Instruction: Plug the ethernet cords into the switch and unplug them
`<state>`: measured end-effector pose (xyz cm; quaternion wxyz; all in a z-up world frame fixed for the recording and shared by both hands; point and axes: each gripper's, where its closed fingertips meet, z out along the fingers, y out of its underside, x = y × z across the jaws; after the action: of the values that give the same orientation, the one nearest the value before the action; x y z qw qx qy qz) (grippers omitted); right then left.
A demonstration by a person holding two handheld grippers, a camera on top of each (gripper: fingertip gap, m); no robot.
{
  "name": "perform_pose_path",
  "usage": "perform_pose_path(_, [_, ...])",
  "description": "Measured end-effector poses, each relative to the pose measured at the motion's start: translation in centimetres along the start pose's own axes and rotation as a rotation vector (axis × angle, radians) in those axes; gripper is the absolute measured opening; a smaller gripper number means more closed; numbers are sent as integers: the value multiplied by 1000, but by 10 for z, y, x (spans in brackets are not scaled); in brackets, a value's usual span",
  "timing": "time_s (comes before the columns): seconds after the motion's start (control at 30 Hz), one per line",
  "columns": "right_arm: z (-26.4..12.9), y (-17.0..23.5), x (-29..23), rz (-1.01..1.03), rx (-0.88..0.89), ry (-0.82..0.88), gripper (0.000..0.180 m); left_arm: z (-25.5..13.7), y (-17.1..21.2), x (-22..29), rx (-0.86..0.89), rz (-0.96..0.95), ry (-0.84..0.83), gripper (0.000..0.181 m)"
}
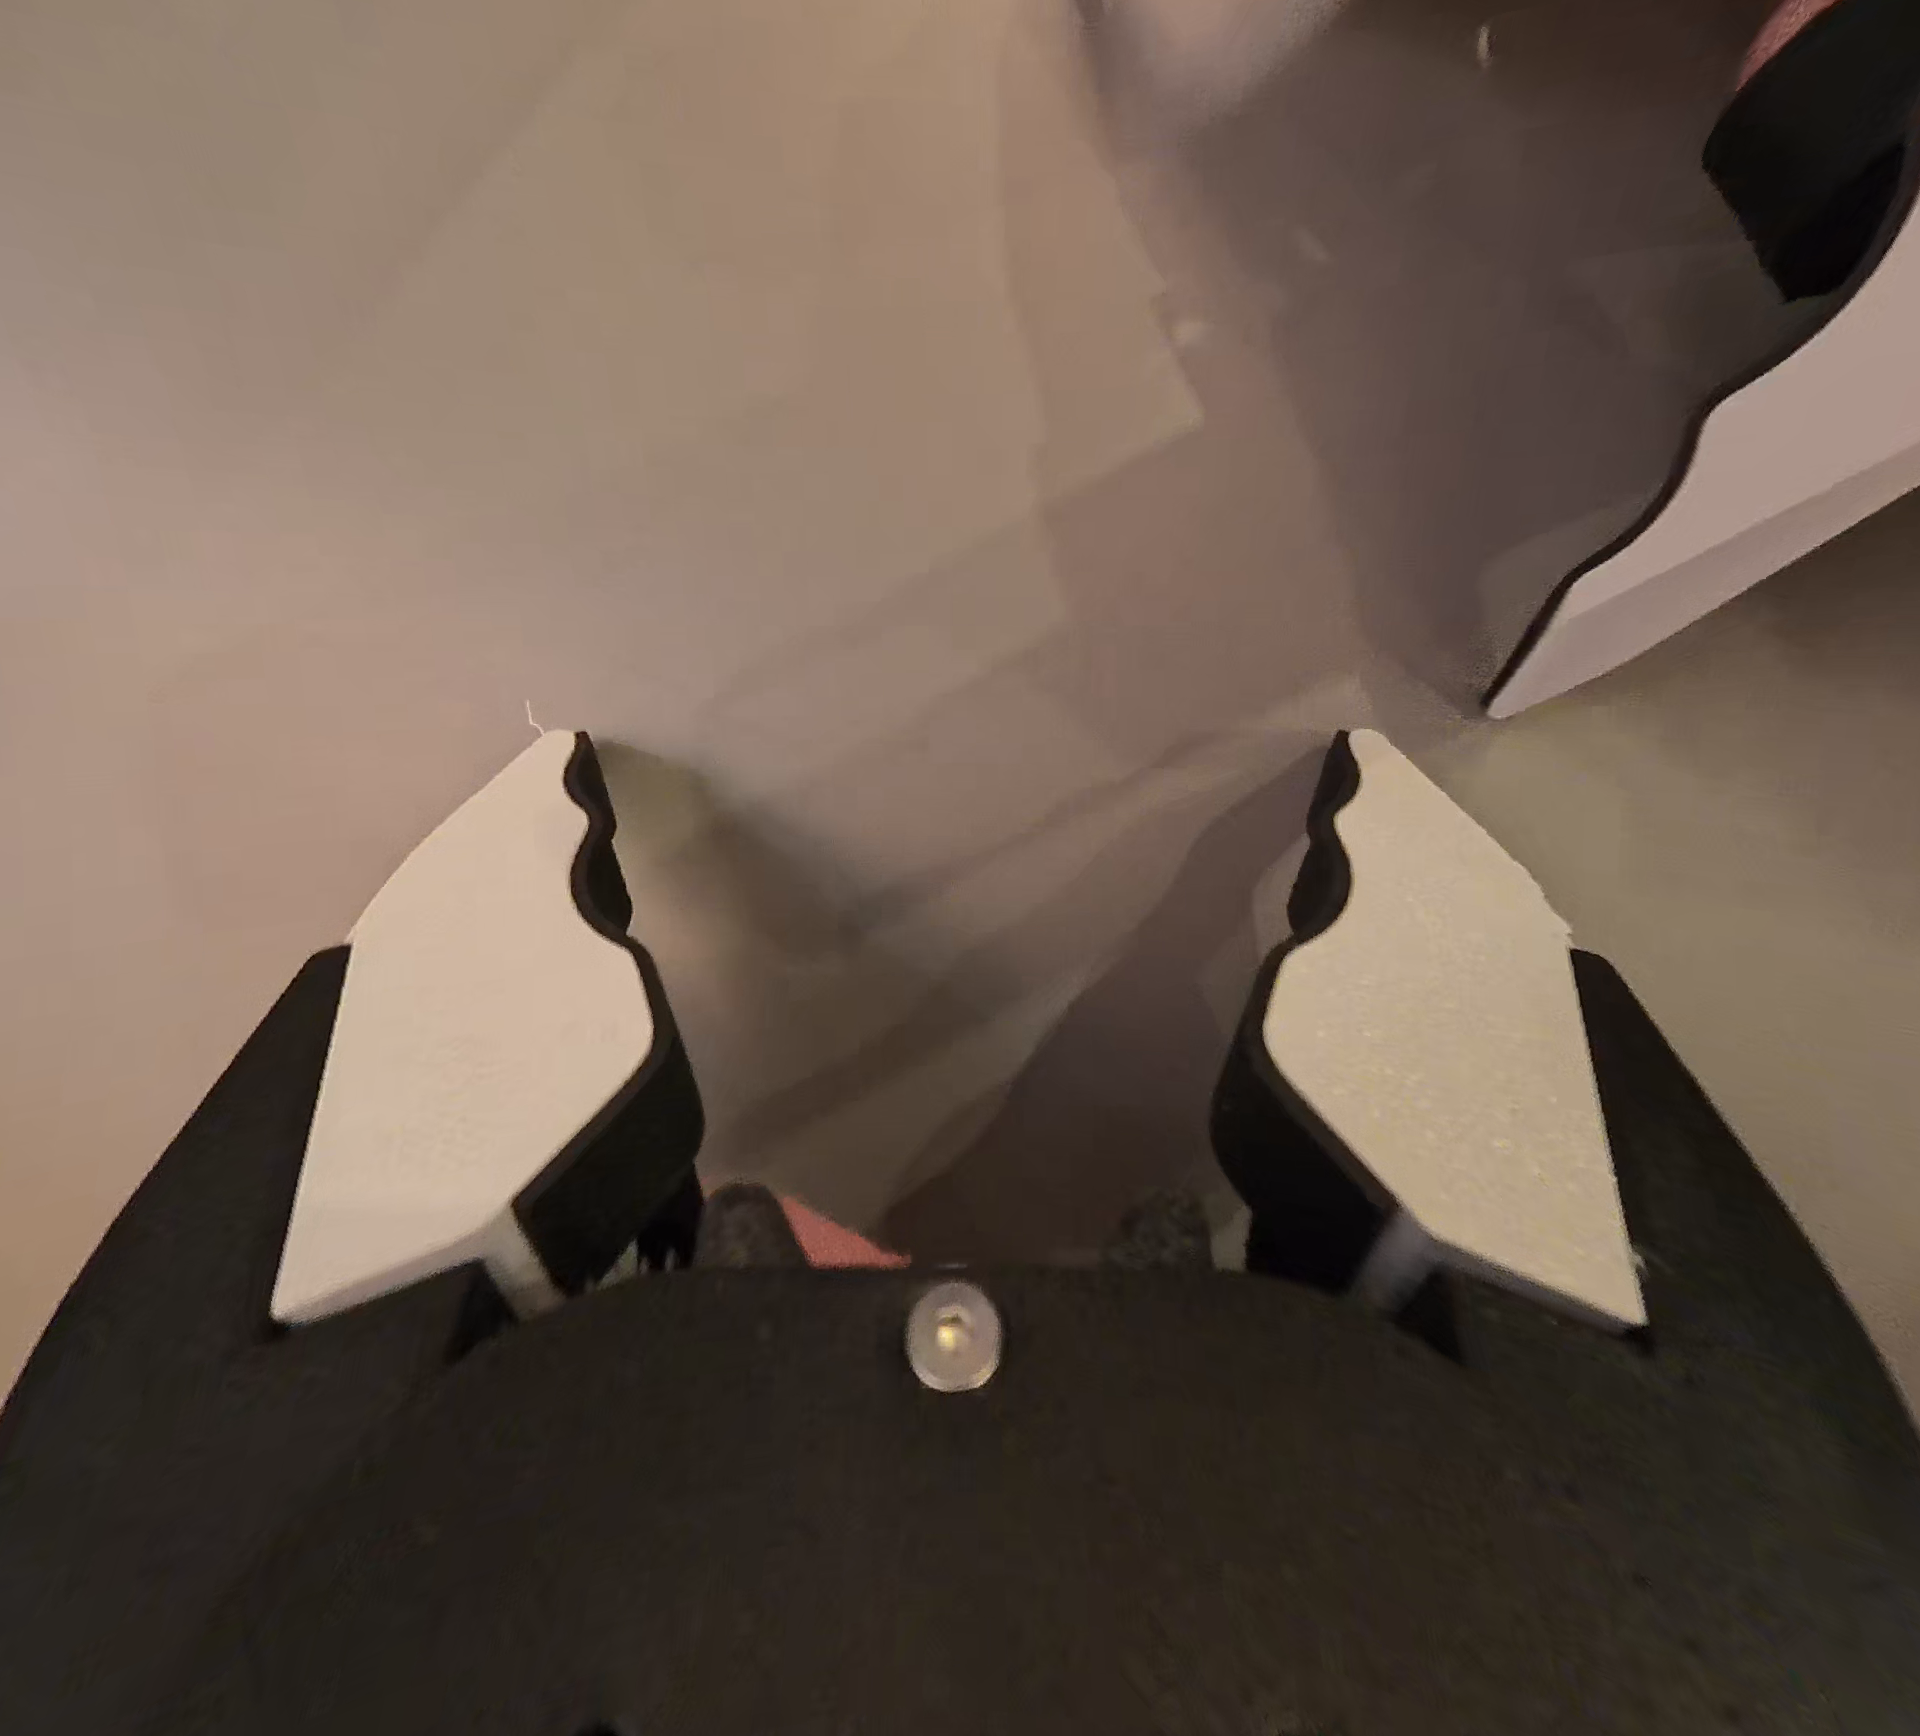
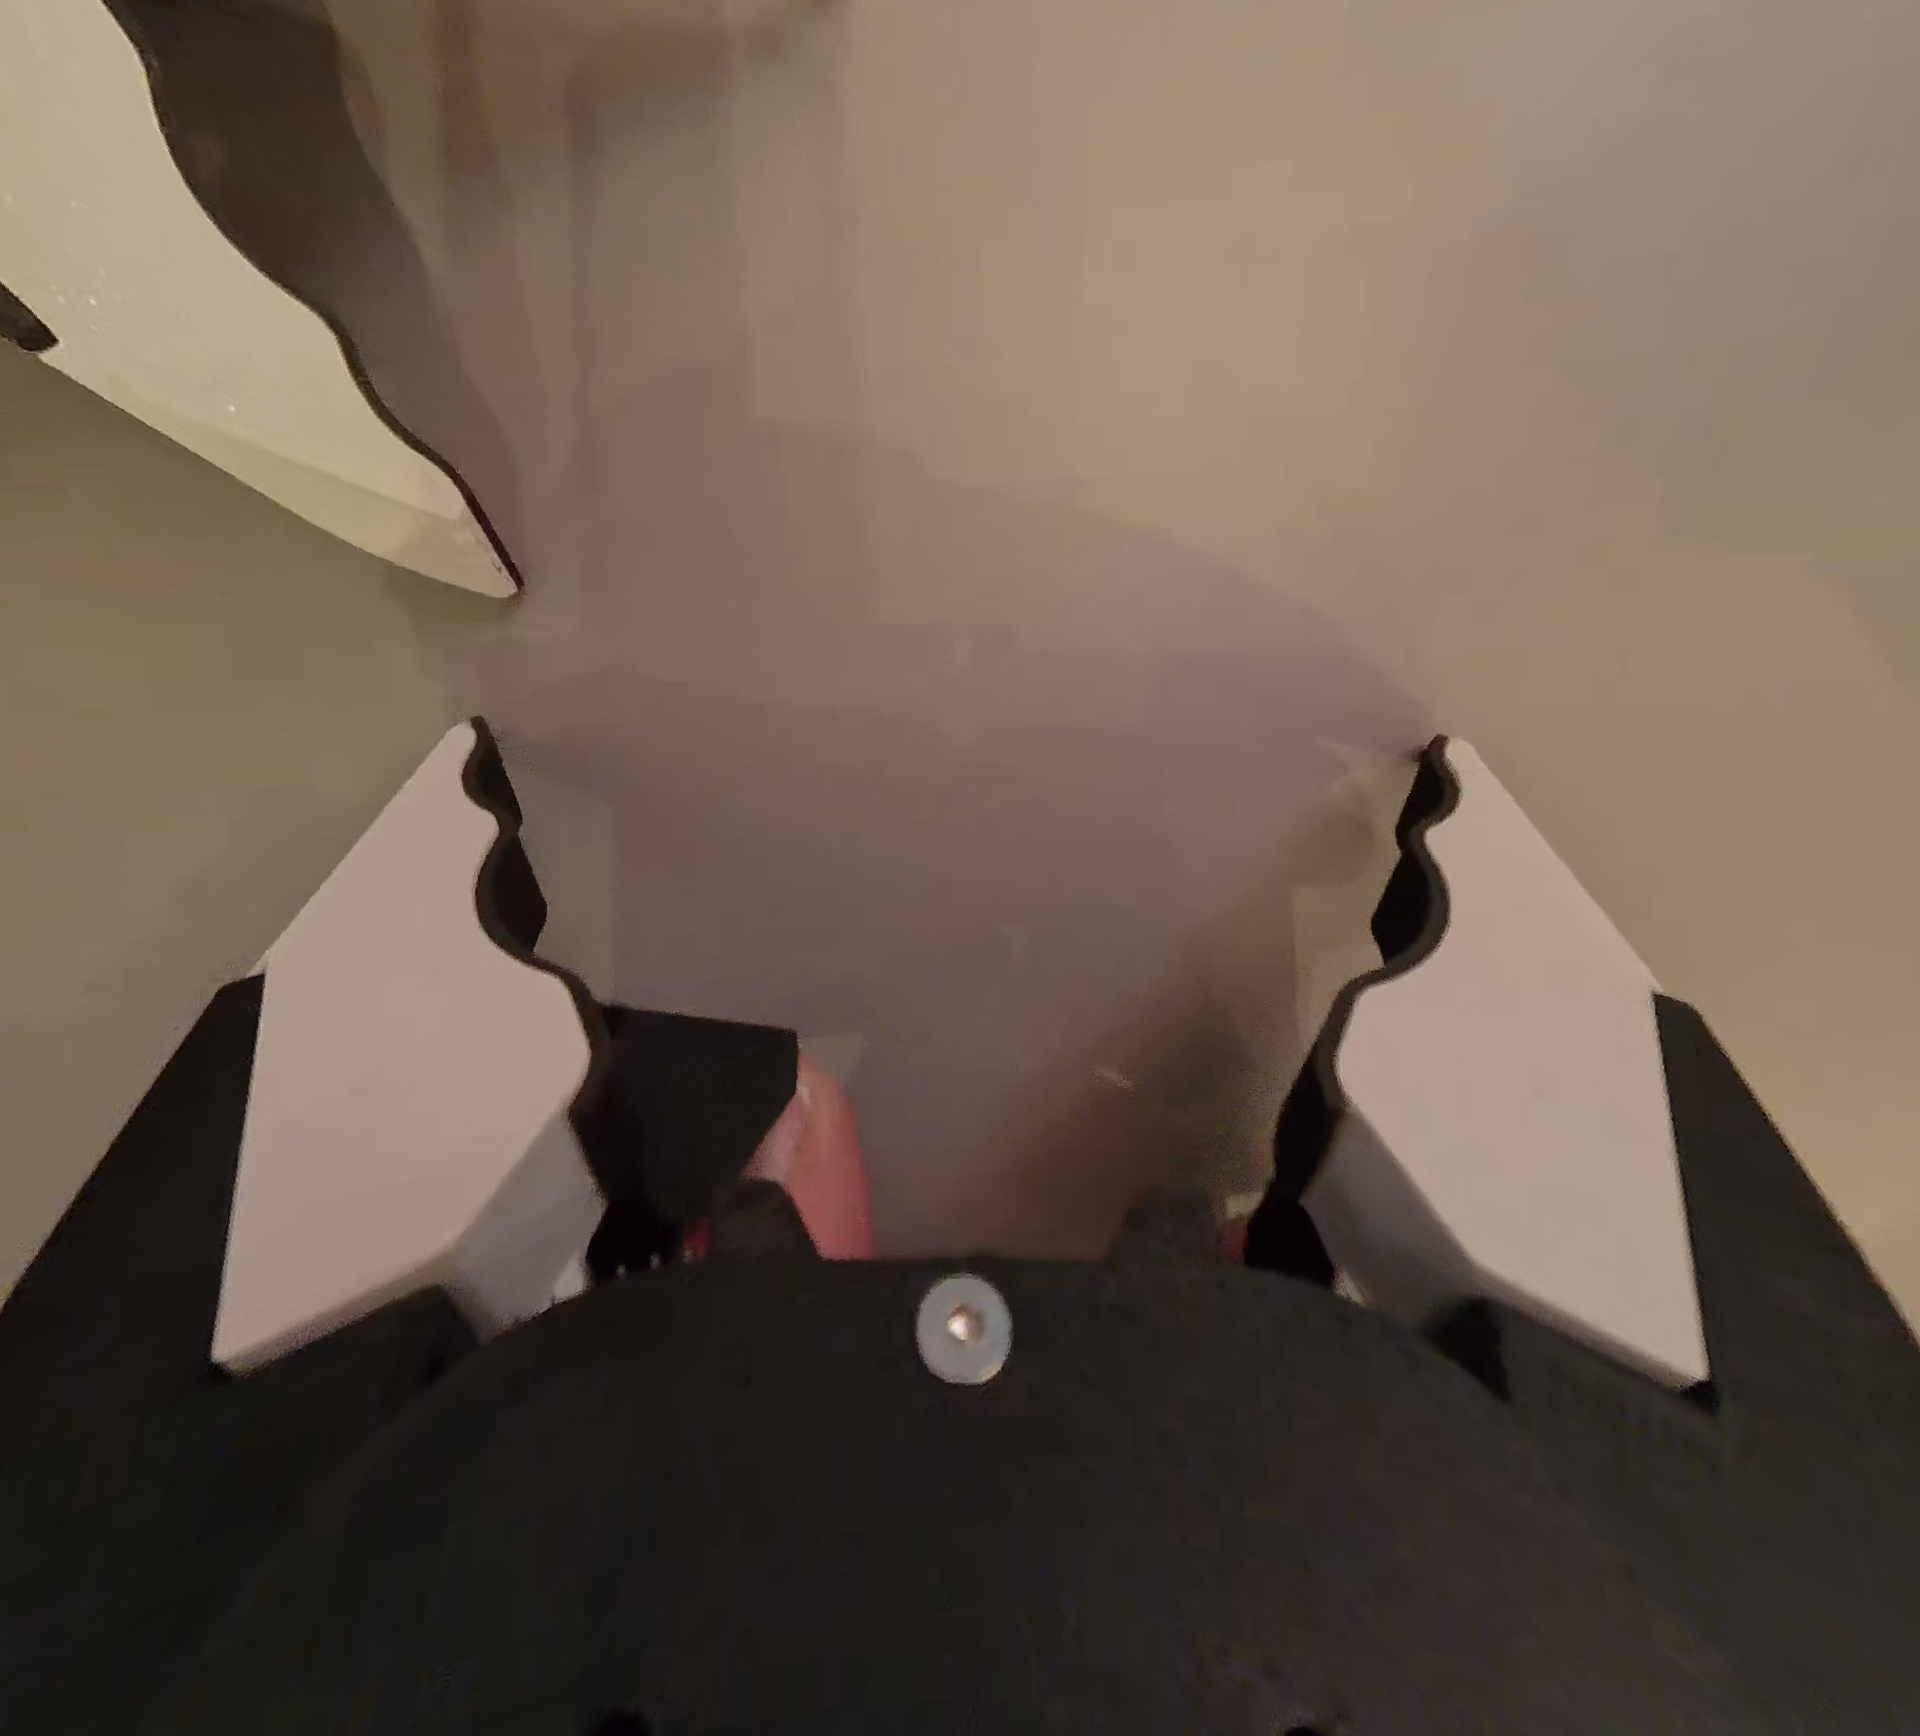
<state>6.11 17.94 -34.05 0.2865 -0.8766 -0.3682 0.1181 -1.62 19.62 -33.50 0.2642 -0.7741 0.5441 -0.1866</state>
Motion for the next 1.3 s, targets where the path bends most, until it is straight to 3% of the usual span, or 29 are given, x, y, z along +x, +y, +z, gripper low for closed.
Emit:
perform_pose_path(0.2, [0, 0, 1, 2, -33, 7, 161, 0, 3, 5, -21, 7, 7, 136])
perform_pose_path(0.4, [6, -12, 11, 105, 88, 85, 160, 2, 4, 3, -35, -7, -2, 146])
perform_pose_path(0.97, [3, -8, 6, 194, 87, 173, 160, 2, 4, 4, -33, -29, -24, 145])
perform_pose_path(1.2, [15, -25, 8, 121, 110, 118, 161, 5, -23, 41, 85, 98, 93, 141])
perform_pose_path(1.3, [21, -32, 6, 101, 109, 94, 161, 16, -24, 51, 36, 161, 103, 137])
